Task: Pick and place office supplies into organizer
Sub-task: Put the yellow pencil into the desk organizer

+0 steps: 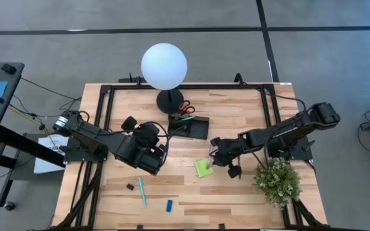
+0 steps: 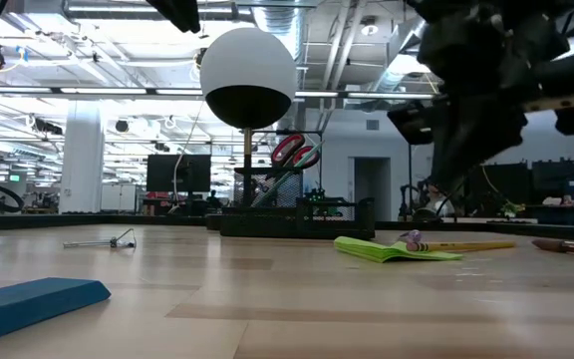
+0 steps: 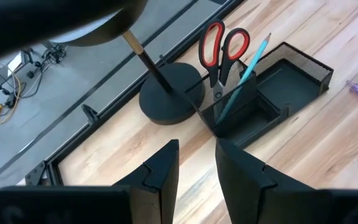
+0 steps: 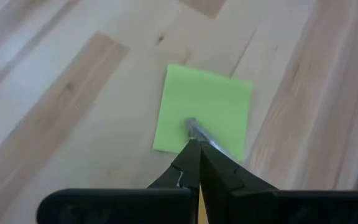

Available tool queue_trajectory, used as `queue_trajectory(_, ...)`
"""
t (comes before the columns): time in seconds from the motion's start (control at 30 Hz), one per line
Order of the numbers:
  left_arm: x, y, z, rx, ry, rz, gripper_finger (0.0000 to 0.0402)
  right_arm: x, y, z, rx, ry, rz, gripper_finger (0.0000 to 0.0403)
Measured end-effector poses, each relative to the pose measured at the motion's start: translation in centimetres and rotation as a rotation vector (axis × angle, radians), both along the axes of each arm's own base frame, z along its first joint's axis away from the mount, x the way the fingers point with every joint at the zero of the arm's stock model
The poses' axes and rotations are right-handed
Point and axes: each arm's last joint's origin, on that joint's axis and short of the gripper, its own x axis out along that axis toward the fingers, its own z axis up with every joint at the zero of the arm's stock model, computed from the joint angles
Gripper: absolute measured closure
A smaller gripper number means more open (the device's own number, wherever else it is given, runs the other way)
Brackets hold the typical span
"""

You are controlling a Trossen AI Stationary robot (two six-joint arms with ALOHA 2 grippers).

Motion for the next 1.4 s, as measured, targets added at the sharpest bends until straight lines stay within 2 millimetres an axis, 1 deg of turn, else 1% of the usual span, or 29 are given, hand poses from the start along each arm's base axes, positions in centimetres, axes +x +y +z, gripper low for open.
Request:
queue_trajectory(0.17,0.0,0.0,0.0,-0.014,-0.006,0.007,0.0301,0.0,-0.2,-1.5,-0.026,0.087,0.000,0.0395)
queue_trajectory(0.27,0.1,-0.1,0.0,-0.020,-0.015,0.007,0.0301,0.1,-0.2,-2.4,-0.036,0.128,0.003,0.0372)
queue_trajectory(0.33,0.2,-0.1,0.0,-0.023,-0.021,0.007,0.0301,0.2,-0.2,-3.0,-0.078,0.142,0.018,0.0351)
queue_trajectory(0.5,0.1,-0.1,0.0,-0.022,-0.020,0.007,0.0301,1.0,0.0,-2.7,-0.175,0.105,-0.014,0.0306)
queue_trajectory(0.6,0.1,-0.1,0.0,-0.028,-0.017,0.007,0.0301,1.1,-0.1,-2.7,-0.175,0.106,-0.018,0.0287)
queue_trajectory(0.73,0.1,-0.1,-0.1,-0.030,-0.016,0.007,0.0301,0.6,-0.2,-2.9,-0.150,0.164,-0.014,0.0271)
queue_trajectory(0.97,0.1,-0.1,-0.1,-0.026,-0.010,0.002,0.0301,0.5,-0.1,-3.0,-0.151,0.172,-0.011,0.0264)
queue_trajectory(1.23,0.1,-0.1,-0.1,-0.027,-0.009,0.002,0.0301,1.4,-0.2,-5.1,-0.141,0.224,-0.028,0.0275)
queue_trajectory(1.4,0.1,-0.1,-0.1,-0.026,-0.006,-0.001,0.0301,1.8,-0.4,-5.5,-0.108,0.220,-0.082,0.0286)
